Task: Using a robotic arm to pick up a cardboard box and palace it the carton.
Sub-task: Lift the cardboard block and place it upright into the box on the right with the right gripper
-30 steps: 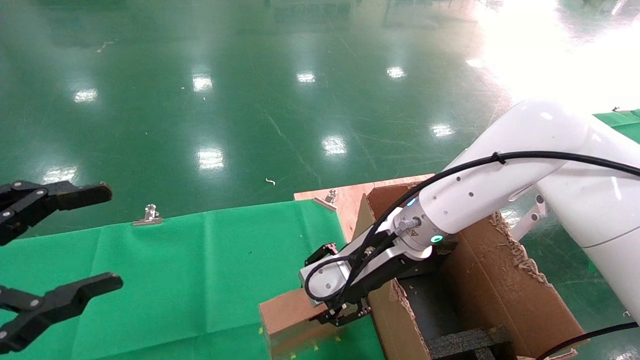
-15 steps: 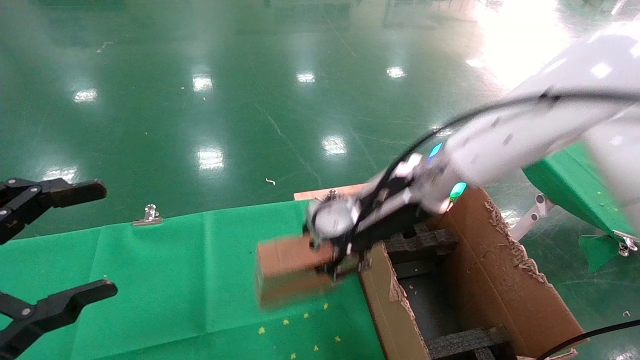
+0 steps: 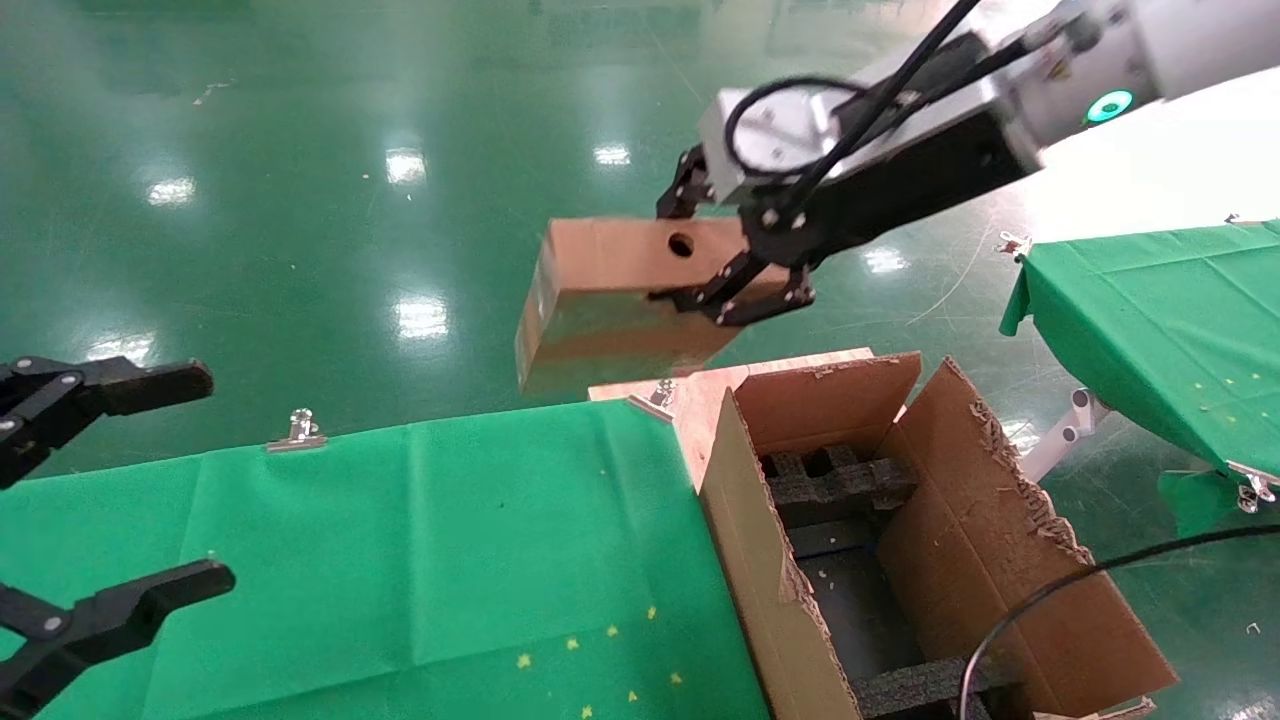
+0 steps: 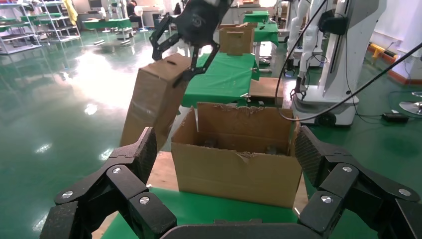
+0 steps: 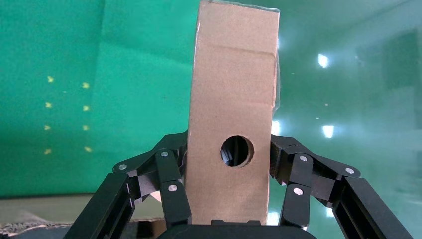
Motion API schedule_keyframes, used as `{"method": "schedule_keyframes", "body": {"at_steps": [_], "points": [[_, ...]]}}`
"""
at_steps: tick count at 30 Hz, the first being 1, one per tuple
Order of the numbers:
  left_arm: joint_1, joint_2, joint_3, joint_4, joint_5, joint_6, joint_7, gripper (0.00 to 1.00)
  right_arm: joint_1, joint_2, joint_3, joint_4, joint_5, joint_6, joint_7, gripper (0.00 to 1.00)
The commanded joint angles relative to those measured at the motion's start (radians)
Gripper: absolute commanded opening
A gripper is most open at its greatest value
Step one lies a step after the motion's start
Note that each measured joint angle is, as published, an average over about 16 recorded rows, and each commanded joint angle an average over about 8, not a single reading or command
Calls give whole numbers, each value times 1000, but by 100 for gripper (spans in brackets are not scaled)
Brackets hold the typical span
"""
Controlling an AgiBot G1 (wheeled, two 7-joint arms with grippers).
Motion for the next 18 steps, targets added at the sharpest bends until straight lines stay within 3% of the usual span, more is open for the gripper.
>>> {"method": "schedule_keyframes", "body": {"at_steps": [1, 8, 18], "points": [[0, 0, 0, 0, 0, 0, 0, 100, 35, 6, -24, -24, 23, -1, -13, 0], [0, 0, 0, 0, 0, 0, 0, 100, 102, 89, -133, -66, 74, -3, -28, 0], [0, 0, 0, 0, 0, 0, 0, 100, 193, 291, -334, -63, 78, -4, -16, 0]]}}
